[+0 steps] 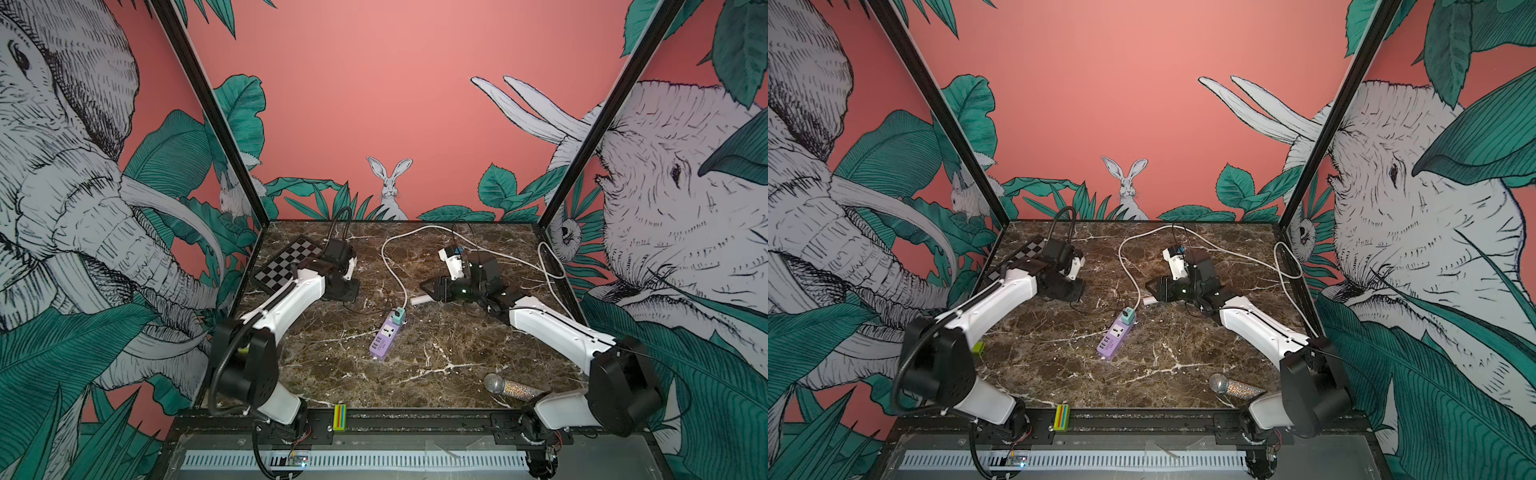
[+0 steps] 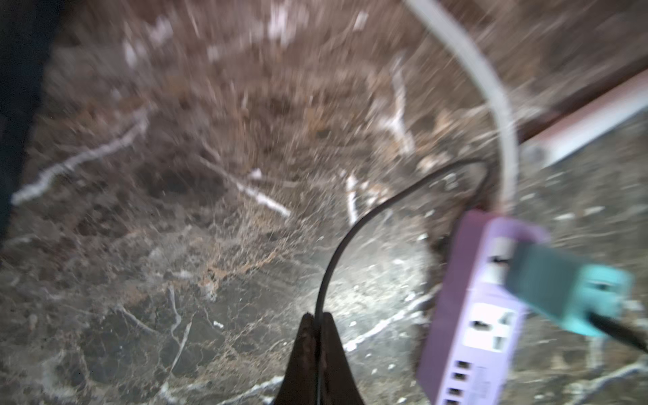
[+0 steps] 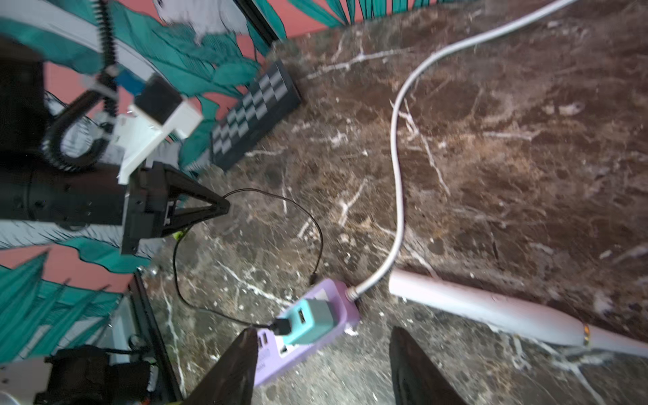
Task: Charge the electric toothbrush
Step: Pick up the charging cable from the center of the board.
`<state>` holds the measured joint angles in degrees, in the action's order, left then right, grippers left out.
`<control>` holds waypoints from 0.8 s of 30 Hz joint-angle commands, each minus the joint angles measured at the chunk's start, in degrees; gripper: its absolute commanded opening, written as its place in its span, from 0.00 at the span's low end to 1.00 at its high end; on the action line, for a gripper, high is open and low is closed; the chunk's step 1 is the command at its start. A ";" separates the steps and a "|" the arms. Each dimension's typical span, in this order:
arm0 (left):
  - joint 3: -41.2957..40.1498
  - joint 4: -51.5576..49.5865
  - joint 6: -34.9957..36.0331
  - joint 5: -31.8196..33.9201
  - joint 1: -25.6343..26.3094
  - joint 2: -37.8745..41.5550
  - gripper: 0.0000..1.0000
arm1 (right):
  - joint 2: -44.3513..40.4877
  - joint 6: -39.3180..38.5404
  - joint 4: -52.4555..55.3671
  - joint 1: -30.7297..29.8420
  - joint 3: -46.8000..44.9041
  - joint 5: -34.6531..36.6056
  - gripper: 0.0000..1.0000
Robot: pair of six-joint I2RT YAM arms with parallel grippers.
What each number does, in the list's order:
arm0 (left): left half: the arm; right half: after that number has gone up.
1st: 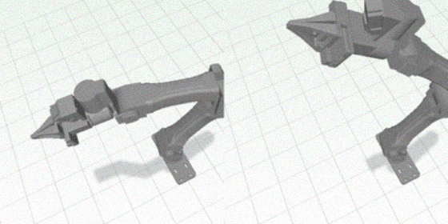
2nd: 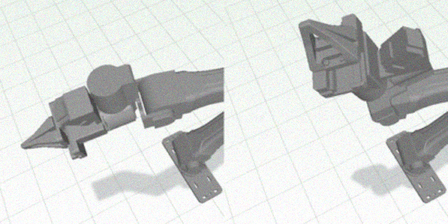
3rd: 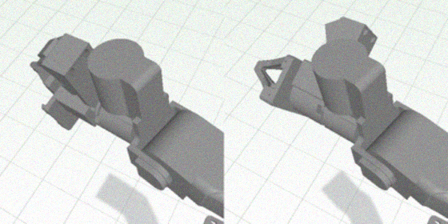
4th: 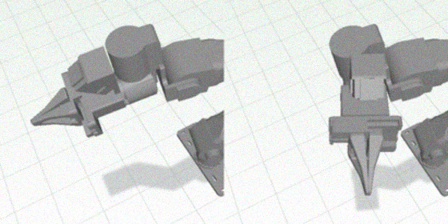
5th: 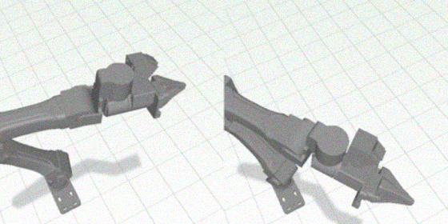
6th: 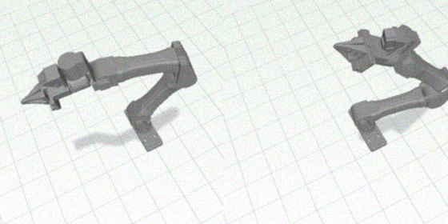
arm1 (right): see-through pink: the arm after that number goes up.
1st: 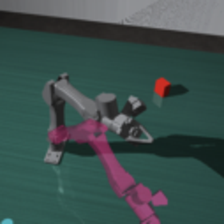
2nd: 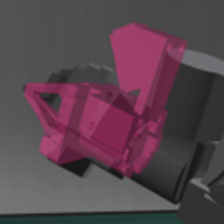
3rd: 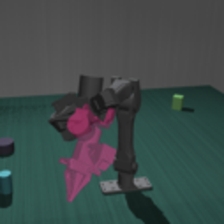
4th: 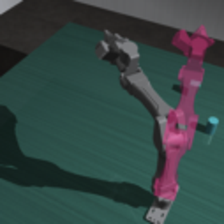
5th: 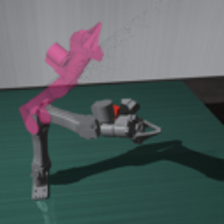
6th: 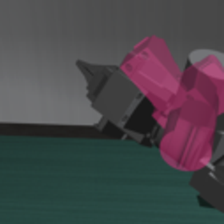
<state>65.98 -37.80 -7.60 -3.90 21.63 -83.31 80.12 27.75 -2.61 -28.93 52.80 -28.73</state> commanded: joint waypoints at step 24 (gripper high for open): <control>-14.76 28.18 2.04 -24.25 0.20 20.52 0.00 | -5.87 -37.50 -20.77 -1.75 -13.90 -6.02 0.61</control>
<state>52.25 -12.29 -6.98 -24.69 21.71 -64.55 75.79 -4.71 -17.30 -30.72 38.89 -32.49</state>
